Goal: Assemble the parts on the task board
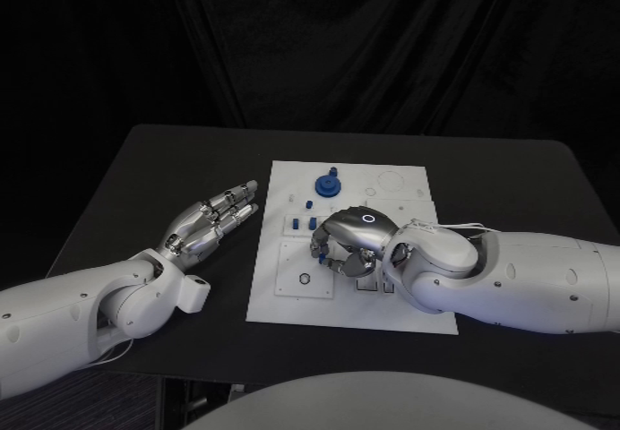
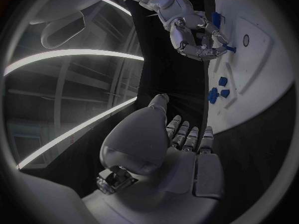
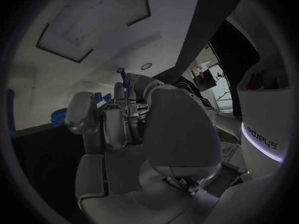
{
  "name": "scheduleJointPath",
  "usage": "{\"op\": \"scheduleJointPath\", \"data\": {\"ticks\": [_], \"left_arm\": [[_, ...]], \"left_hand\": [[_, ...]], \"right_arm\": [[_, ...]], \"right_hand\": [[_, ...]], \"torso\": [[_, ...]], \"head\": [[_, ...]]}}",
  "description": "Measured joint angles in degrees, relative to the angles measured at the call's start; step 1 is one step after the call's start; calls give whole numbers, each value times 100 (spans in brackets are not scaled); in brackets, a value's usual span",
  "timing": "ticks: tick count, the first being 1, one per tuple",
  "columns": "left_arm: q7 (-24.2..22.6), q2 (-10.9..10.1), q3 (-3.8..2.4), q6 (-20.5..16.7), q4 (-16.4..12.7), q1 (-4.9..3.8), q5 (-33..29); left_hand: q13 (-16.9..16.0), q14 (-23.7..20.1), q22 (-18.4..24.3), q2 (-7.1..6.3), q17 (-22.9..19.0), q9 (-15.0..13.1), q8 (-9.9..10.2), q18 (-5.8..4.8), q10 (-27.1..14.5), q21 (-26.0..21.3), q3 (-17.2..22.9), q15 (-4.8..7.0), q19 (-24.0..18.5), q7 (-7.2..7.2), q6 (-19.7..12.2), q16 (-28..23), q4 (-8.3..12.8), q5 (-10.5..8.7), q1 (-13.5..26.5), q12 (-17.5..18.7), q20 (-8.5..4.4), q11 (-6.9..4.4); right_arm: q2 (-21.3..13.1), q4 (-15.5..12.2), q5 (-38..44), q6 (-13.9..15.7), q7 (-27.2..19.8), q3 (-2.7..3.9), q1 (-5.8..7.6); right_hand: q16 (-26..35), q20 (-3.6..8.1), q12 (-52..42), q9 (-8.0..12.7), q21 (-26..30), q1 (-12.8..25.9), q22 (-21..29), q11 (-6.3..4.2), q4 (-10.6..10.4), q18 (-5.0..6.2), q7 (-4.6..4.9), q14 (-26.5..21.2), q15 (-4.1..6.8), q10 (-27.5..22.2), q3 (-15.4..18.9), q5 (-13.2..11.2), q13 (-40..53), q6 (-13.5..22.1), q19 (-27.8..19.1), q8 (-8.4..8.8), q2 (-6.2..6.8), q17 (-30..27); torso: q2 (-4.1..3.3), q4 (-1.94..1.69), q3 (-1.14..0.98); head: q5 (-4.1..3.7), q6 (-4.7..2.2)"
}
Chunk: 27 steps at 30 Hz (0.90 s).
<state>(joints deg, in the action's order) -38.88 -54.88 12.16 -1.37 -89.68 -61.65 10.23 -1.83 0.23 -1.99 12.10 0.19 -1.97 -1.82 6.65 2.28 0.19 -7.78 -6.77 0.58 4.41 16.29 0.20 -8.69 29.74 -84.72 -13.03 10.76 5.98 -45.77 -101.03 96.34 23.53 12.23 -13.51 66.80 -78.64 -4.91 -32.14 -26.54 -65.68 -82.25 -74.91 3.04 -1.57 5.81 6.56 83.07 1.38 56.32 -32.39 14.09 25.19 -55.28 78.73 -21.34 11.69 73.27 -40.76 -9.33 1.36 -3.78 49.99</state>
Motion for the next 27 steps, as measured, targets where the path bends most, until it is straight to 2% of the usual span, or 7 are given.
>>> {"op": "scheduleJointPath", "data": {"ticks": [2, 4, 12, 27], "left_arm": [[0, 2, 0, 4, 2, 3, 0], [0, 2, 0, 8, 4, 6, 0], [0, 4, -1, 20, 8, 15, 0], [0, 10, -1, 41, 26, 27, 0]], "left_hand": [[0, 0, 0, 0, 0, 0, 0, 10, 0, 0, 0, 0, 12, 0, 0, 0, 0, 0, 0, -13, 12, 0], [0, 0, 0, 0, 0, 0, 0, 91, 0, 0, 0, 0, 20, 0, 0, 0, 0, 0, 0, -22, 20, 0], [0, 21, -3, 0, 1, 0, 0, 91, 0, 0, 16, -21, 20, 20, 20, 0, 15, 0, 0, -22, 20, 0], [0, 0, -3, 0, 1, 0, 0, 90, -20, 0, 47, -41, 20, 20, 20, 0, 15, 22, 0, -22, 62, 20]], "right_arm": [[12, 18, 0, -5, 0, 0, 0], [21, 35, 1, -13, 1, 0, -2], [28, 49, 3, -49, 6, 7, -4], [-35, 43, 7, -131, 26, 8, -8]], "right_hand": [[0, 0, 4, 0, 0, 0, 0, 0, 0, 0, 0, 0, 0, 0, 0, 0, 0, 0, 0, 0, 0, 0], [0, 0, 4, 0, 0, 0, 0, -1, 0, 0, 0, 0, 0, 1, 0, 0, 1, 0, 0, 0, 0, 0], [1, 0, 16, -6, 31, -24, 0, -20, 15, 0, 0, 0, 0, 20, 15, 0, 2, 0, 0, 0, 23, -37], [5, 0, 37, -20, 89, -87, 0, -39, 15, 0, -1, 0, 0, 38, 16, -16, -2, 1, 0, 22, -8, -76]], "torso": [[0, 0, 1], [0, 0, 1], [0, 0, 2], [0, 2, -2]], "head": [[0, 0], [0, 0], [9, 0], [15, 0]]}}
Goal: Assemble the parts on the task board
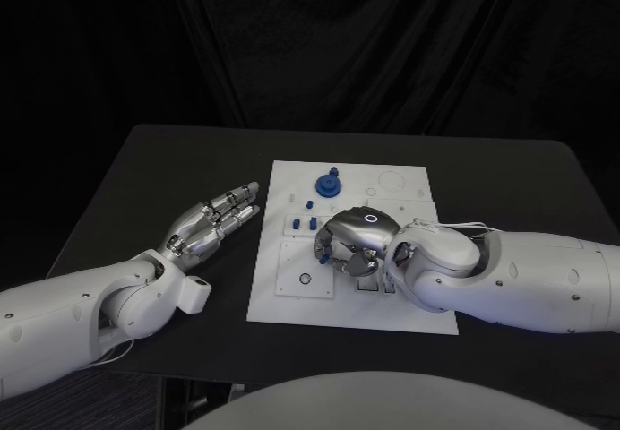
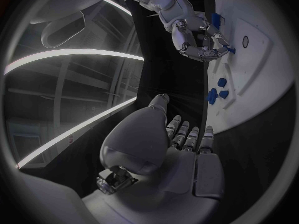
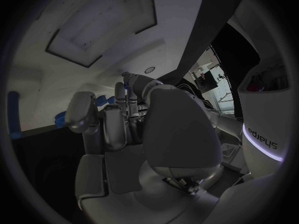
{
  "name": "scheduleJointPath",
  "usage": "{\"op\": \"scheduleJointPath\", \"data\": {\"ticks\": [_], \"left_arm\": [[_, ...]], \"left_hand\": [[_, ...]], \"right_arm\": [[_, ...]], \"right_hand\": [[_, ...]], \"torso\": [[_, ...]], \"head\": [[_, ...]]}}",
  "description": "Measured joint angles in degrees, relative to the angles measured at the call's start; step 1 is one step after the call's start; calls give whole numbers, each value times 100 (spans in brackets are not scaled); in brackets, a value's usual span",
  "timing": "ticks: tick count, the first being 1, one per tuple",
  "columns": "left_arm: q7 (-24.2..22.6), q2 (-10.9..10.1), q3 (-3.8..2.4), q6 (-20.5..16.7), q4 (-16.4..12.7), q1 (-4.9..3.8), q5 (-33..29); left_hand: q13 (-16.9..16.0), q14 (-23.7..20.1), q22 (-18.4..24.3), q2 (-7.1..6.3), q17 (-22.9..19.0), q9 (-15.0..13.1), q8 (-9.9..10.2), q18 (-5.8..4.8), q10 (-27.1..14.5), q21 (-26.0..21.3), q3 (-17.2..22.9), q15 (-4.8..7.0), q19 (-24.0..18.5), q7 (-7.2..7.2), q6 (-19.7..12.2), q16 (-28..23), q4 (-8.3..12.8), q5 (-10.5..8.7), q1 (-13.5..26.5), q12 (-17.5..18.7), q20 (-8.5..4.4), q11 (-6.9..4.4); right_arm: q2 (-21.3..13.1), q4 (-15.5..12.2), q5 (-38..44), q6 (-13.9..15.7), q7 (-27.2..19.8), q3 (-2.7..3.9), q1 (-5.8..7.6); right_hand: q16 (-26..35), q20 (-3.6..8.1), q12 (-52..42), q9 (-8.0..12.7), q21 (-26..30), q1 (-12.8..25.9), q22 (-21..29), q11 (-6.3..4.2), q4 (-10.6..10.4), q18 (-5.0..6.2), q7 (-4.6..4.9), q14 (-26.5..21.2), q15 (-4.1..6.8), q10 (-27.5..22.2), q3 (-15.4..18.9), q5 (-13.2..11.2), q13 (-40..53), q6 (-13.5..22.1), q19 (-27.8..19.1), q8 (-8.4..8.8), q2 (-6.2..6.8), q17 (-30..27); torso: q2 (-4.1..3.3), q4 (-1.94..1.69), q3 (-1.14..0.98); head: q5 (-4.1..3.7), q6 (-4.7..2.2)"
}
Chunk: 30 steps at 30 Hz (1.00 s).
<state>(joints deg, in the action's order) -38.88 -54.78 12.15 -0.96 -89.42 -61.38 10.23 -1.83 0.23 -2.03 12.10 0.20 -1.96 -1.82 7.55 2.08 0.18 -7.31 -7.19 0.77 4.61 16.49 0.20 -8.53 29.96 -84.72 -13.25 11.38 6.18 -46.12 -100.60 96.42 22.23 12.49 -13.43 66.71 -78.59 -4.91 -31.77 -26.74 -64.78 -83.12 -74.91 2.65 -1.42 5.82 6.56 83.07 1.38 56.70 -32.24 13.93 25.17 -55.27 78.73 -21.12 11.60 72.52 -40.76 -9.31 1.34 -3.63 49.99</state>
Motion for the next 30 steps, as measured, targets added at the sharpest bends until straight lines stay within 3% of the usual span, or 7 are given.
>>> {"op": "scheduleJointPath", "data": {"ticks": [19, 23, 26, 28, 30], "left_arm": [[0, 12, 0, 19, 26, 14, 0], [0, 18, 0, 22, 30, 16, 0], [0, 23, 0, 24, 32, 18, 0], [0, 24, 0, 26, 33, 20, 0], [0, 24, 0, 27, 34, 20, 0]], "left_hand": [[0, 0, -4, 0, 1, -5, 0, -1, 0, 22, 36, 0, 0, 40, 0, 0, 36, 0, 0, 0, 0, 0], [0, 0, -4, 0, 1, -5, 0, -1, 0, 22, 40, 1, 0, 40, 0, 0, 40, 0, 0, 0, 0, 0], [0, 0, -4, 0, 1, -5, 0, -1, 0, 22, 65, 1, -1, 74, 33, 0, 63, 0, 0, -2, 41, 0], [0, 0, -4, 0, 1, -10, 0, 0, 0, 22, 80, 1, -1, 93, 52, 0, 48, 0, 0, -22, 41, 0], [0, 0, -4, 0, 1, -10, 0, -1, 0, 22, 103, 1, -1, 92, 52, 0, 71, 0, 0, -22, 41, 0]], "right_arm": [[-9, -18, 2, -41, 20, -6, -12], [4, -15, 2, -41, 19, -6, -12], [21, -4, 2, -44, 16, -6, -12], [32, 2, 2, -50, 15, -6, -12], [43, 7, 2, -63, 14, -6, -12]], "right_hand": [[6, 0, 1, 3, 28, 1, 0, 1, 0, 0, -9, 0, 0, -1, 0, -5, -3, 9, 0, 1, 1, -16], [28, 12, 6, 0, 44, 1, 0, 1, 0, 0, 32, -22, -22, -1, 0, -6, -14, 27, -28, 78, 1, -34], [53, -13, 35, 36, 67, 0, 0, 67, -26, 1, 85, -47, -47, -67, 25, -81, -15, 151, -54, 192, -1, -64], [100, -78, 290, 194, 167, 94, 0, 184, -161, 1, 153, -96, -159, -428, 75, -186, -140, 513, -119, 503, 60, -127], [135, -140, 489, 336, 267, 205, 0, 286, -275, 1, 159, -144, -232, -688, 161, -304, -265, 747, -181, 756, 152, -184]], "torso": [[2, 5, -5], [1, 2, -5], [0, -2, -5], [-1, -2, -4], [-1, -2, -4]], "head": [[10, 0], [3, 0], [-2, 0], [-4, 0], [-4, 0]]}}
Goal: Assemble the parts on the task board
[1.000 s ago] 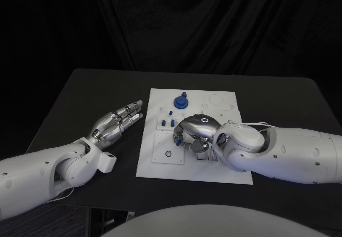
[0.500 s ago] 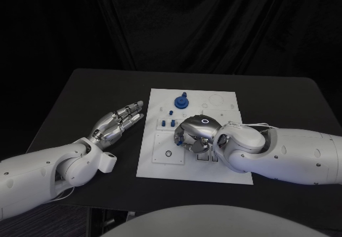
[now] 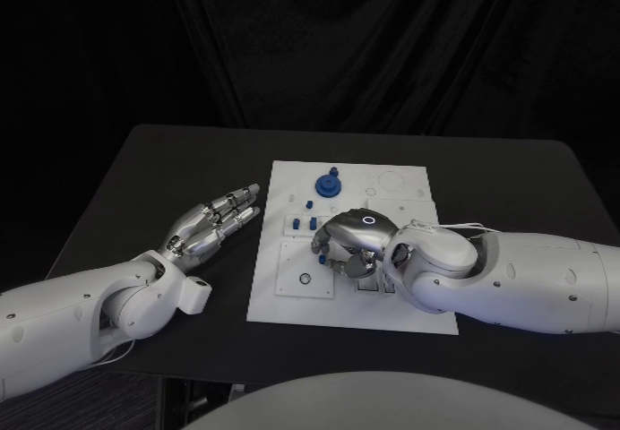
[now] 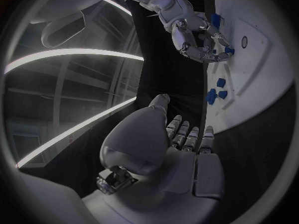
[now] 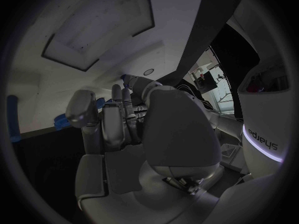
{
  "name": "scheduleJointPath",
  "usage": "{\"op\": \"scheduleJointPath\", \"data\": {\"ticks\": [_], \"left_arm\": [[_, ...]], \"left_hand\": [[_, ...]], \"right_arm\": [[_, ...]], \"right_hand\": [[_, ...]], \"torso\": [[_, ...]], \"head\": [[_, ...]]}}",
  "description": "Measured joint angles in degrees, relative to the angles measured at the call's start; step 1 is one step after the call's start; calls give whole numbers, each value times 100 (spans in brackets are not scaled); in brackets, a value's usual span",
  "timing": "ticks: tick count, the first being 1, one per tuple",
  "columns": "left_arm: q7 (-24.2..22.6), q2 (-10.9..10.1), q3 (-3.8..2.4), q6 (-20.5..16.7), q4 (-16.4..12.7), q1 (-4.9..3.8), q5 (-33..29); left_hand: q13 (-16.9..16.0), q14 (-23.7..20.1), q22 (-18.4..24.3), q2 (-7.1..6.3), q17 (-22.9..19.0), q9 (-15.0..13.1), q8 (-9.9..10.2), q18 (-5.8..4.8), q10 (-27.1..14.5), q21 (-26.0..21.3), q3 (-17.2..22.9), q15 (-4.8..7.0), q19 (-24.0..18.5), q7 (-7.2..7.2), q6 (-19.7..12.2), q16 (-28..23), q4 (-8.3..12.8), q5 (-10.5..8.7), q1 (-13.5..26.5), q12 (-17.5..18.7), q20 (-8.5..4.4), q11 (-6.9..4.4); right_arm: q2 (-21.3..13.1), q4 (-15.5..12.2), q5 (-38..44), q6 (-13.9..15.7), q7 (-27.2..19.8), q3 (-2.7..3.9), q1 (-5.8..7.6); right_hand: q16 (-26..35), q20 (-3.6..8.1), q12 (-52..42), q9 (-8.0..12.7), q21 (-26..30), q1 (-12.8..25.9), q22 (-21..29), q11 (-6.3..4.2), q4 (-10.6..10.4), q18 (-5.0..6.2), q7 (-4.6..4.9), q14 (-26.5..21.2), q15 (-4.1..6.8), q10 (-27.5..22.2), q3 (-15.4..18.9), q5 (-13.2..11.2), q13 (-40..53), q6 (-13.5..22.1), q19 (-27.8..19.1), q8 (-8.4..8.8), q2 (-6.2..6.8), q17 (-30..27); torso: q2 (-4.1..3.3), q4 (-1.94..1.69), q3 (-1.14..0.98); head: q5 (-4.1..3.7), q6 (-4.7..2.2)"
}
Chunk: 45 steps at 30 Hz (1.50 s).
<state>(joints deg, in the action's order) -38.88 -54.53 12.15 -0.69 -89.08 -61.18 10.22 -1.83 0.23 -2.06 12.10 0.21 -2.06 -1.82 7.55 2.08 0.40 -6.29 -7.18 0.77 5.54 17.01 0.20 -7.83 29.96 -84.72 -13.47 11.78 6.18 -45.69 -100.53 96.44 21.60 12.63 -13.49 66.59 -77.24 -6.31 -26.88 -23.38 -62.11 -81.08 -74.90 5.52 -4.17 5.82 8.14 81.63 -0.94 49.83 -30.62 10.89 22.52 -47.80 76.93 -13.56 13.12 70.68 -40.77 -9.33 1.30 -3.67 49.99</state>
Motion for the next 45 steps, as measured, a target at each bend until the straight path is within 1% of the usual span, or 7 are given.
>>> {"op": "scheduleJointPath", "data": {"ticks": [5, 8, 13, 24, 30, 34, 45], "left_arm": [[0, 1, 0, 3, 5, 0, 0], [0, 2, 0, 5, 11, 0, 0], [0, 9, 0, 8, 25, 2, 0], [-1, 1, 0, 19, 28, 10, 0], [-1, -15, 0, 19, 19, 10, 0], [-1, -16, 0, 18, 17, 10, -1], [-1, 20, 0, 18, 38, 11, -1]], "left_hand": [[0, 0, -6, 0, 0, 0, 0, 0, 0, 0, 0, 0, 0, 30, 30, 0, 1, 0, 0, 0, 0, 0], [0, 0, -6, 0, 0, -5, 0, 0, 0, 0, 17, 0, 0, 30, 30, 0, 17, 0, 0, 0, 0, 0], [0, 21, -6, 0, 0, -6, 0, 0, 0, 0, 17, -21, 0, 50, 50, 0, 17, 0, 0, 0, 0, 0], [0, 21, -5, 0, 1, -5, 0, 0, 0, 0, 32, -21, 0, 50, 50, 0, 33, 0, 0, -24, 0, 0], [0, 21, -5, 0, 1, -10, -17, 0, 0, 0, 32, -21, 0, 71, 71, 0, 33, 0, 0, -23, -1, 0], [0, 21, -4, 0, 1, -10, -22, 0, 0, 0, 32, -20, 0, 71, 72, 0, 32, 0, 0, -23, -1, 0], [0, 20, -4, 0, 1, -9, -22, 0, 0, 0, 32, -20, 0, 71, 71, 0, 32, 0, 0, -23, -1, 0]], "right_arm": [[7, 14, 0, -35, -1, -1, 0], [6, 18, 0, -48, -2, -1, 0], [-32, 11, 0, -49, -6, -1, 0], [-498, -367, -1, 2, 6, 55, 87], [-927, -593, -33, -8, 85, 92, 486], [-1215, -647, -60, -14, 173, 77, 634], [-1413, -491, -209, -63, 341, -27, 662]], "right_hand": [[159, -243, 179, 388, 536, -16, 0, 224, -261, 0, -190, -201, -227, -793, 886, -249, -164, 474, -243, 541, -15, -257], [159, -304, -47, 564, 697, -231, 0, 264, -488, 92, -211, -280, -271, -1107, 1398, -331, -152, 496, -304, 675, -127, -335], [159, -325, -317, 716, 867, -536, -5, 299, -796, 92, -211, -360, -291, -1544, 1728, -339, -144, 496, -365, 724, -109, -447], [182, -353, -603, 779, 959, -713, -4, 295, -1102, 92, -154, -431, -281, -1723, 1828, -293, -163, 292, -393, 724, -63, -565], [158, -332, -622, 812, 846, -920, -3, 309, -1146, 91, -57, -431, -281, -1790, 1715, 334, -345, -71, -330, 639, -102, -546], [91, -329, -534, 899, 624, -980, -3, 318, -1166, 90, -84, -332, -274, -1557, 1620, 697, -583, -206, -187, 639, -114, -466], [69, -311, -461, 1053, 615, -679, -3, 277, -1229, 90, -97, -311, -254, -1217, 1670, 50, -910, -260, -167, 731, -106, -505]], "torso": [[0, 1, 2], [0, 0, 4], [1, 0, 5], [2, 0, 6], [3, 3, 5], [4, 1, 4], [8, -21, 29]], "head": [[0, 0], [1, 0], [-7, 0], [-30, 0], [-25, 0], [-19, 0], [-65, 0]]}}
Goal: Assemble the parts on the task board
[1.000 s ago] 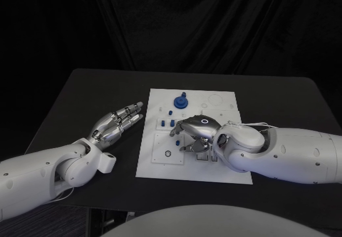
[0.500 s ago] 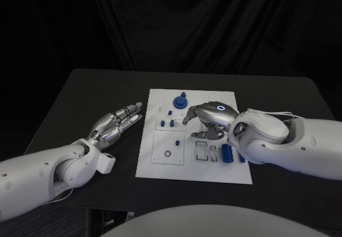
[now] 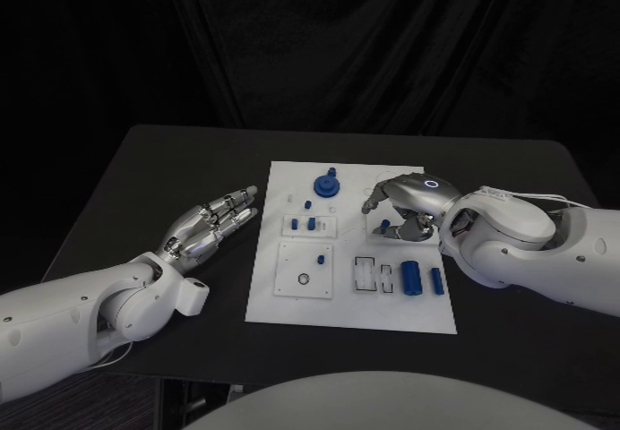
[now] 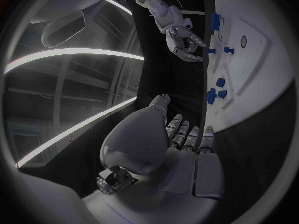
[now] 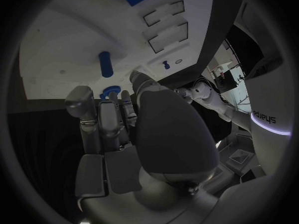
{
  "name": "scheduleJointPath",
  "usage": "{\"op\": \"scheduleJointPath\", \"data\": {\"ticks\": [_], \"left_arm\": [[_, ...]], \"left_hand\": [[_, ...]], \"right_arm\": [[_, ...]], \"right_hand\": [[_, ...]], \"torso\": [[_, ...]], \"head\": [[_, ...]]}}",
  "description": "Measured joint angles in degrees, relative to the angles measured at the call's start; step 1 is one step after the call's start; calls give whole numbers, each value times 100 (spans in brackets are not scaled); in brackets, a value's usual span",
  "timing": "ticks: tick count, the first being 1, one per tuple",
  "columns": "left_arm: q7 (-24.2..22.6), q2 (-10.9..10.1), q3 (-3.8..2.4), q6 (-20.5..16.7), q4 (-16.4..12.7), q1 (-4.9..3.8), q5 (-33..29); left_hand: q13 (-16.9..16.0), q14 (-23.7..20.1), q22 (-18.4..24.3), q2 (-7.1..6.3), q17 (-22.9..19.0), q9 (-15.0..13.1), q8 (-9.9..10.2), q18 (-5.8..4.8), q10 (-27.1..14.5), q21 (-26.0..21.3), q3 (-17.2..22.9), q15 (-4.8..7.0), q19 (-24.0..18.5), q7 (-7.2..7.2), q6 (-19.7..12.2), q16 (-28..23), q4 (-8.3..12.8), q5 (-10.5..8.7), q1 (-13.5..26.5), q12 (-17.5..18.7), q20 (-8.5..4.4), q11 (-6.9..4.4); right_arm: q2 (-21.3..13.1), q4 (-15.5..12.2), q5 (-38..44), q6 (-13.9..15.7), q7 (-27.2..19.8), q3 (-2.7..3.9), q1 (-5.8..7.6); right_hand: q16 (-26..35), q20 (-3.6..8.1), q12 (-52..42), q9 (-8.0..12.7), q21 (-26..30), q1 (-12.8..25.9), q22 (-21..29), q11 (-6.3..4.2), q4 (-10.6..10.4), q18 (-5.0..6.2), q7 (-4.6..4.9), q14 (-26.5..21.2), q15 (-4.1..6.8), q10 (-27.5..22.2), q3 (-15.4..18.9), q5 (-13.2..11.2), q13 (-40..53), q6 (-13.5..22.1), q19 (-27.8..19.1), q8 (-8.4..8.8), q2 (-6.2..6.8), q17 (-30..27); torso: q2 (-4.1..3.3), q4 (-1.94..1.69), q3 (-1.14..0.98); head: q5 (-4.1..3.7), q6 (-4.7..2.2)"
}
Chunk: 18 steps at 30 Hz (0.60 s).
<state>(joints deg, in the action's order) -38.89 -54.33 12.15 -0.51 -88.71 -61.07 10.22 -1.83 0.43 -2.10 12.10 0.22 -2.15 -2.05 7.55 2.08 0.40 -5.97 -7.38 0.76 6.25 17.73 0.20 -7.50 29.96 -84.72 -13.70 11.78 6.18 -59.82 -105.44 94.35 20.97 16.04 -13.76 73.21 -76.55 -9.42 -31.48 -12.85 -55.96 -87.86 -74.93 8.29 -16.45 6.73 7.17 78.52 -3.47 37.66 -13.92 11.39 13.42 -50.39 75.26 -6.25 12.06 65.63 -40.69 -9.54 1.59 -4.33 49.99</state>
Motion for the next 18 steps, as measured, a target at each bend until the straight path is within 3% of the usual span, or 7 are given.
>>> {"op": "scheduleJointPath", "data": {"ticks": [5, 10, 18], "left_arm": [[0, 13, 0, 1, 5, 2, 0], [0, 36, 2, 2, 5, 2, 0], [0, 40, 0, 3, 8, 3, 0]], "left_hand": [[0, 0, 0, 0, 0, 0, 0, 0, 0, 0, 16, 0, 21, 0, 0, 0, 16, 0, 0, 0, 21, 0], [0, 0, -5, 0, 0, 1, 0, -1, 0, 0, 16, 0, 21, 0, 0, 0, 16, 0, 0, 0, 21, 0], [0, 0, -5, 0, 0, 1, 0, 0, 0, 0, 16, 0, 21, 0, 0, 0, 16, 0, 0, 0, 21, 0]], "right_arm": [[17, 55, -69, -35, 35, -9, -14], [47, 94, -121, -73, 63, -13, -20], [81, 218, -169, -132, 140, -16, -34]], "right_hand": [[-50, 21, 0, 35, -90, 92, 0, -34, -5, 0, -8, 57, 16, 106, 71, -301, -71, -9, 63, 26, -19, 46], [-77, 31, 0, 47, -167, 103, 1, -56, -5, 0, -9, 112, 30, 184, 72, -349, -100, -48, 112, 26, -31, 103], [-111, 94, -34, 47, -257, -19, 1, -103, 123, -1, 34, 164, 82, 443, -57, 198, -198, -278, 176, 14, -83, 144]], "torso": [[-12, -1, 1], [-27, 13, -19], [-21, 16, -34]], "head": [[-11, 0], [-22, 0], [-38, 0]]}}
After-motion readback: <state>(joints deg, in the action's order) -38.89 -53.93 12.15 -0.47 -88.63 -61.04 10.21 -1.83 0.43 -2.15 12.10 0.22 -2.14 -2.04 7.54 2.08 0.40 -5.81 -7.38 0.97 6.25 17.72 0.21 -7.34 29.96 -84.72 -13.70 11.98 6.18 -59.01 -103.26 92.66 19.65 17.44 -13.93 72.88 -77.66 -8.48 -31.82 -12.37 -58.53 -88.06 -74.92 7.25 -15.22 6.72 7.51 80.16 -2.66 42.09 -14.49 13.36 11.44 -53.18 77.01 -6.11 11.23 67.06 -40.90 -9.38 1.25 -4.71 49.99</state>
